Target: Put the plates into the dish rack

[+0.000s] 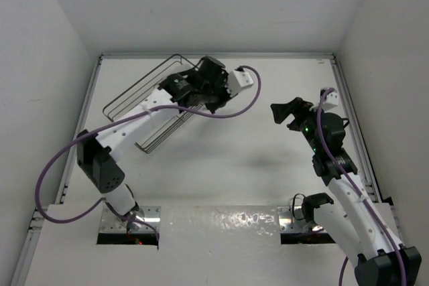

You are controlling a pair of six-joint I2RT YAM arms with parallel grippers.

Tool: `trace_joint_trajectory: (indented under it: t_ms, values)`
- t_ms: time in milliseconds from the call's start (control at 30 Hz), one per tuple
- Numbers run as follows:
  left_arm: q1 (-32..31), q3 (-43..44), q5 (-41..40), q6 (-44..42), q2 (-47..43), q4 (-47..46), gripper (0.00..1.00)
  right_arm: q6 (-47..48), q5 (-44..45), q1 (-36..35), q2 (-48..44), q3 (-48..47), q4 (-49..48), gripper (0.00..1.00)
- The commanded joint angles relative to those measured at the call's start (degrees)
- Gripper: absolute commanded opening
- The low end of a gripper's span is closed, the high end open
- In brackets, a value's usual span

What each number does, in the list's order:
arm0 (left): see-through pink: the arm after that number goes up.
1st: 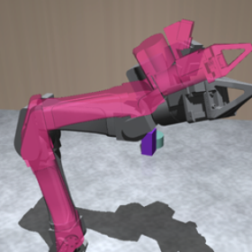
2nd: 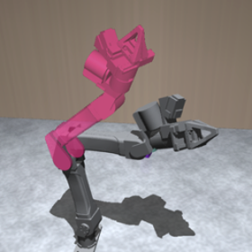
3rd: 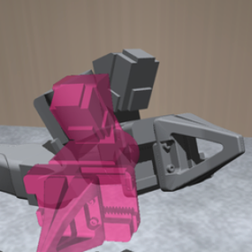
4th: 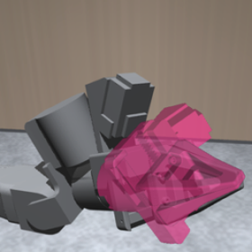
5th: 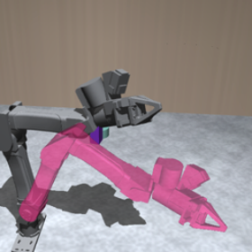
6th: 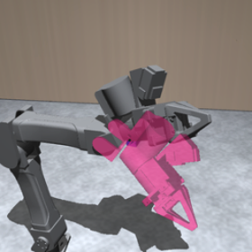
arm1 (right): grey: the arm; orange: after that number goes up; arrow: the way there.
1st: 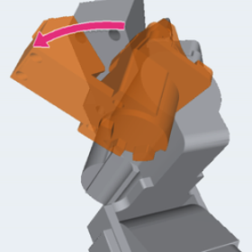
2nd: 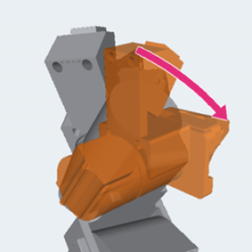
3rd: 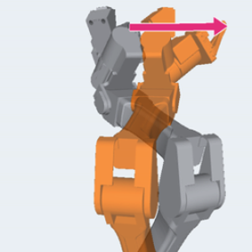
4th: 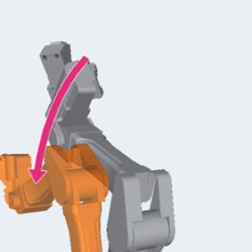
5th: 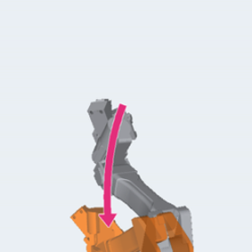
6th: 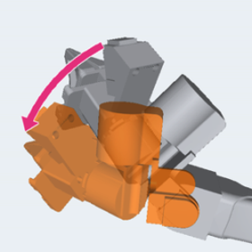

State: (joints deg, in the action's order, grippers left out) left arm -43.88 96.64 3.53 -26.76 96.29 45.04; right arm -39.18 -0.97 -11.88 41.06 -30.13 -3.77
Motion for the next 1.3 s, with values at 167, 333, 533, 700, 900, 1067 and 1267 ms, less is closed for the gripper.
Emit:
trace_joint_trajectory:
  t_ms: [167,333,533,700,900,1067,1267]
  values:
    - [8.6,8.9,8.7,-3.6,-11.7,-1.6,0.0,-0.1,0.9,-0.4,0.3,-0.9,-0.5,0.91]
    - [16.9,9.7,15.1,-6.0,-8.7,3.4,0.0,-0.8,0.9,-0.3,0.6,0.0,-0.7,0.91]
    - [25.0,14.7,23.2,-8.7,-2.3,9.5,0.0,-0.8,0.9,-0.3,0.0,0.9,0.2,0.91]
    - [30.2,19.2,28.5,-11.2,3.2,15.7,0.0,-0.6,1.4,-0.4,0.3,1.0,0.3,0.91]
    - [30.5,13.6,32.0,-12.2,2.8,15.5,0.0,-1.3,2.2,-0.4,0.7,1.7,-0.4,0.91]
    - [30.5,11.4,31.8,-10.4,2.8,12.3,0.0,-1.6,2.3,-0.4,1.0,2.1,-0.7,0.91]
    - [30.5,9.5,30.8,-9.5,3.9,10.0,0.0,-1.5,2.3,-0.4,0.8,2.1,-0.8,0.91]
